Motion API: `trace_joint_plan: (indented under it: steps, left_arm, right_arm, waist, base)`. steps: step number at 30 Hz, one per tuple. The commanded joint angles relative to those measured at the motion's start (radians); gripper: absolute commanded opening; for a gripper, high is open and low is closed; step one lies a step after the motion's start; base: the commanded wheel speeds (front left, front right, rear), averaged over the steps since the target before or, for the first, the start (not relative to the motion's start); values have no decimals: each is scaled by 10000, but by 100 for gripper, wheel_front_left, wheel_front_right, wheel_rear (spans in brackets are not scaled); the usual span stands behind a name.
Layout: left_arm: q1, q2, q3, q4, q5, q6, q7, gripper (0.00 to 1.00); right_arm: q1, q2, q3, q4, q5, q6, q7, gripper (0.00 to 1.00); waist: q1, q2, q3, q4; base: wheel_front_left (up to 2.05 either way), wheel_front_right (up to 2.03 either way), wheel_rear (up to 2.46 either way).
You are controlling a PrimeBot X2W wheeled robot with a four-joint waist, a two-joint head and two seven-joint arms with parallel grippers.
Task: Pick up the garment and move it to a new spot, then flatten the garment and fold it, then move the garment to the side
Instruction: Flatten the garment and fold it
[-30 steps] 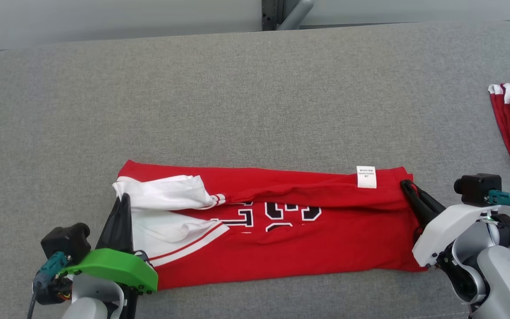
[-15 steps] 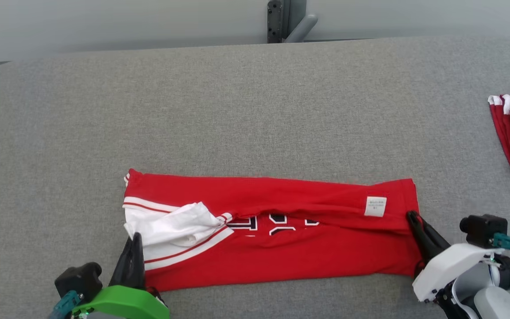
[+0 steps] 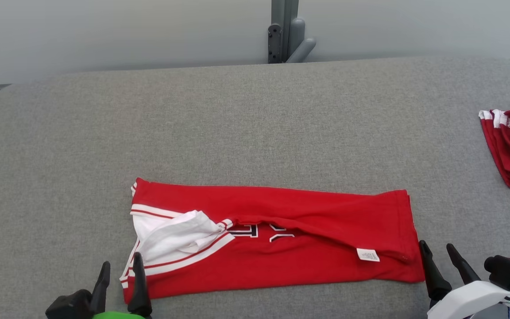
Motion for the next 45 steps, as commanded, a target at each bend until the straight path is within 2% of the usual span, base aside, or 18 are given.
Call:
trace_joint_plan:
  steps: [1, 6, 10, 21, 27, 28, 30, 31, 39, 45]
  left_arm:
    - [-206, 0, -47, -95, 234, 5, -87, 100]
    - [-728, -108, -397, -247, 794, -39, -198, 100]
    - [-891, -202, -503, -210, 963, 3, -252, 100]
    - [-865, -222, -513, -158, 1199, 61, -302, 100]
    - [-768, -205, -389, -219, 1238, 96, -329, 100]
    - [-751, -211, -383, -226, 1247, 97, -333, 100]
    - [-718, -217, -353, -237, 1247, 103, -341, 100]
    - [-700, -219, -330, -241, 1248, 115, -343, 100]
    - [-682, -245, -199, -279, 1304, 169, -361, 100]
    - [-631, -312, -107, -330, 1376, 158, -360, 100]
  right_arm:
    - [163, 45, -121, -79, -78, -1, -7, 100]
    - [127, 262, -607, -59, -268, -1, 307, 100]
    - [-252, 427, -743, 405, -455, -1, 697, 100]
    - [-1621, 836, -1247, 3444, -823, -1, 1121, 100]
    - [-1900, 1030, -907, 4439, -720, 0, 1142, 99]
    - [-1917, 1052, -838, 4509, -651, 0, 1134, 61]
    - [-1943, 1084, -716, 4545, -513, 2, 1063, 17]
    - [-1954, 1083, -687, 4517, -429, 2, 1017, 0]
    - [-2143, 704, -645, 3693, 684, 0, 876, 0]
    - [-1872, -175, -1033, 2456, 1425, -6, 1251, 0]
  waist:
    - [1, 0, -212, 50]
    - [1, 0, -691, 146]
    - [1, 0, -906, 262]
    - [1, 0, -964, 1034]
    - [1, 0, -936, 1312]
    - [1, 0, -934, 1333]
    - [1, 0, -936, 1348]
    - [1, 0, -939, 1338]
    - [1, 0, -994, 1047]
    - [1, 0, -1003, 670]
  base:
    - [0, 0, 0]
    - [0, 0, 0]
    - [0, 0, 0]
    - [0, 0, 0]
    - [0, 0, 0]
    - [0, 0, 0]
    - [0, 0, 0]
    - [0, 0, 0]
    - [0, 0, 0]
    - [0, 0, 0]
